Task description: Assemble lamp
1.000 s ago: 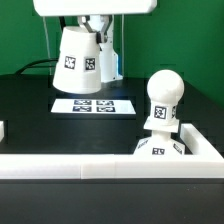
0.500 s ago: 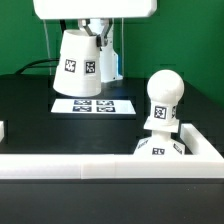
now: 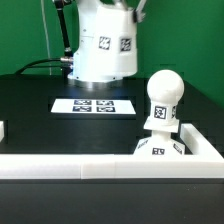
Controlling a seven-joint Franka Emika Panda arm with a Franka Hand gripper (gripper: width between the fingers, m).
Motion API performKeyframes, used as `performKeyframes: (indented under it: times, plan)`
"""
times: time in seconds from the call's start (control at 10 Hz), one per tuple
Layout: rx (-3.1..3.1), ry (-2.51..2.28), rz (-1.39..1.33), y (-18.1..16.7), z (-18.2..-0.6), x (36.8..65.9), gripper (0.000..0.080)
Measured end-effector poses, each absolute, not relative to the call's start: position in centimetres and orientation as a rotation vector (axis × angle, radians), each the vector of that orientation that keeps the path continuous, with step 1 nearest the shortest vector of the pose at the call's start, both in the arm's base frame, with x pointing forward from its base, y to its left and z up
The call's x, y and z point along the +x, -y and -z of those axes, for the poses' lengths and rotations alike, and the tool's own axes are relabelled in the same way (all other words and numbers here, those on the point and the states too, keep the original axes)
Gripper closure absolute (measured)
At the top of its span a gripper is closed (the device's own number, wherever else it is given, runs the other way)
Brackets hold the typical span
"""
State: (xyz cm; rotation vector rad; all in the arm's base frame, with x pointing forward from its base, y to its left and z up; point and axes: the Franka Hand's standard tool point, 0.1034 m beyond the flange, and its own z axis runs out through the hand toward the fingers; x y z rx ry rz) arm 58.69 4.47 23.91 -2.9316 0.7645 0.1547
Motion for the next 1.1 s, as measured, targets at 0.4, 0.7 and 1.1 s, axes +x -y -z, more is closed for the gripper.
performKeyframes:
  times: [0.4,0.7,1.1]
  plan:
    - [-2.924,-0.838,-0.156,-7.9,-24.9,62.2,0.0755]
    - [-2.945,-0.816,-0.168,-10.3,-22.8,62.2,0.0755]
    - [-2.973,-0.756,-0.162,-12.4,-20.0,61.0,0.0755]
